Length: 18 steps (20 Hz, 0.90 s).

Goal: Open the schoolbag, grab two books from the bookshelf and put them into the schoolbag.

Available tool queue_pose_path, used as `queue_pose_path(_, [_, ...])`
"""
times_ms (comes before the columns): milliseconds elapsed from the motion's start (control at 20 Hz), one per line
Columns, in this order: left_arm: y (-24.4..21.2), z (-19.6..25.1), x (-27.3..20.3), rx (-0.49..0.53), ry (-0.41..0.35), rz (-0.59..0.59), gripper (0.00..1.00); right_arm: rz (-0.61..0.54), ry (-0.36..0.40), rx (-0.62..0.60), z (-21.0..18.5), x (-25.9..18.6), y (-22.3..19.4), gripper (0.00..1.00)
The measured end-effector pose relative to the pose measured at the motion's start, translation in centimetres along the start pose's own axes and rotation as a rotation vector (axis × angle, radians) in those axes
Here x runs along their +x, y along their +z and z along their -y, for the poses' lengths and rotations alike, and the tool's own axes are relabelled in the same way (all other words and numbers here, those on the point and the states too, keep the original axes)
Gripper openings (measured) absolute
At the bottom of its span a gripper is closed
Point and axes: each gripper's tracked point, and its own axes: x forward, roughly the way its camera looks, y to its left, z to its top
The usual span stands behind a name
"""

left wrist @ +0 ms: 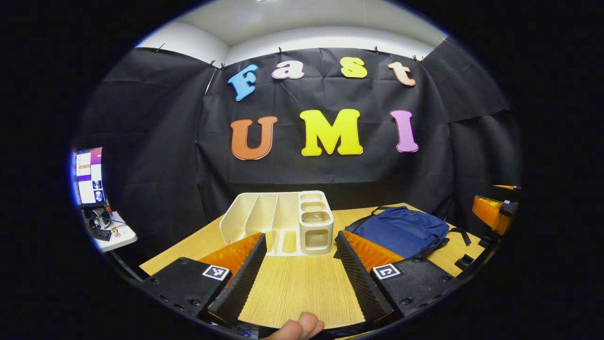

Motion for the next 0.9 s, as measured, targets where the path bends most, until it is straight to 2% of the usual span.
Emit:
queue_pose_path(150, [0.4,-0.3,-0.3,-0.034,-0.017,0.001,0.94,0.030,0.013,-0.017,-0.7,-0.8,0.6,0.98])
queue_pose_path(350, [0.2,-2.0,-0.3,-0.033,0.014,-0.003,0.94,0.042,0.013,-0.028,-1.1,-0.9,0.8,0.95])
queue_pose_path(600, [-0.5,-2.6,0.2,-0.056,0.023,-0.031,0.94,0.047,-0.011,-0.039,0.0,-1.1,0.9,0.98])
queue_pose_path(650, [-0.5,-2.5,0.0,-0.056,0.023,-0.032,0.94,0.046,-0.016,-0.039,0.2,-1.1,0.9,0.95])
queue_pose_path(900, [-0.1,-2.2,-0.1,-0.042,0.014,-0.012,0.94,0.014,-0.031,-0.021,1.3,-0.7,-0.1,0.98])
